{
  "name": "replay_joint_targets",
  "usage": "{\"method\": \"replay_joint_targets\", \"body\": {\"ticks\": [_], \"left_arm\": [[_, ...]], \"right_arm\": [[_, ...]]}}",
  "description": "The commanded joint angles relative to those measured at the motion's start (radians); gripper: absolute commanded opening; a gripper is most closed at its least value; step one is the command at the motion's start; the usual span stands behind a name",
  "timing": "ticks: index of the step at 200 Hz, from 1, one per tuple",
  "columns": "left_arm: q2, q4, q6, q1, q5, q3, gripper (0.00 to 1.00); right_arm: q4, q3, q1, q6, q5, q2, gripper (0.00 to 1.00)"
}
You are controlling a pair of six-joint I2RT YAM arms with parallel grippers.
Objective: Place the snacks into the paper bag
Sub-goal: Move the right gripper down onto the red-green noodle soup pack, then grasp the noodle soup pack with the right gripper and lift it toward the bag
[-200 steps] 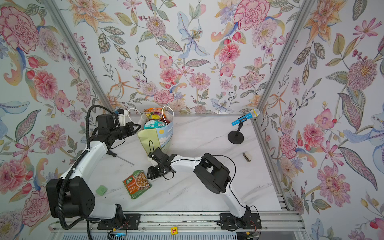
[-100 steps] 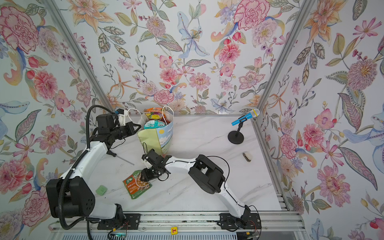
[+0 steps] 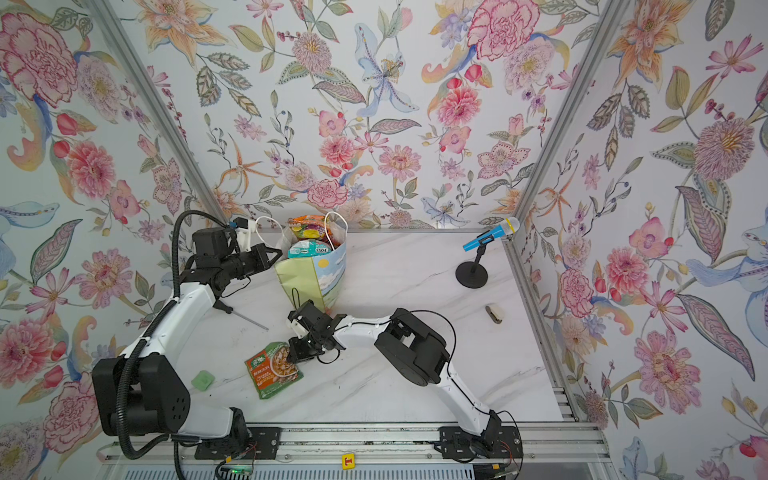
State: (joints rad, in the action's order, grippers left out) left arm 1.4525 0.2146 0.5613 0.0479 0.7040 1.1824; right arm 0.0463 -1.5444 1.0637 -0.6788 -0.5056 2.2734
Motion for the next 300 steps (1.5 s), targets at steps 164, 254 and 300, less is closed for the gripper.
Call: {"method": "replay_joint_targets", "body": {"ticks": [164, 254, 300], "left_arm": [[-0.033, -0.022, 0.0, 0.009, 0.031, -0.001, 0.0], [-0.041, -0.024, 0.005, 0.009, 0.029, -0.009, 0.0], [-0.044, -0.024, 0.012, 0.009, 0.034, -0.007, 0.0]], "right_arm": [[0.263, 0.149, -0.124, 0.195, 0.258, -0.673, 0.0], [0.378, -0.164, -0.154, 0.452, 0.405, -0.737, 0.0], [0.382, -0.393, -0.201, 0.585, 0.446, -0.604, 0.0]]}}
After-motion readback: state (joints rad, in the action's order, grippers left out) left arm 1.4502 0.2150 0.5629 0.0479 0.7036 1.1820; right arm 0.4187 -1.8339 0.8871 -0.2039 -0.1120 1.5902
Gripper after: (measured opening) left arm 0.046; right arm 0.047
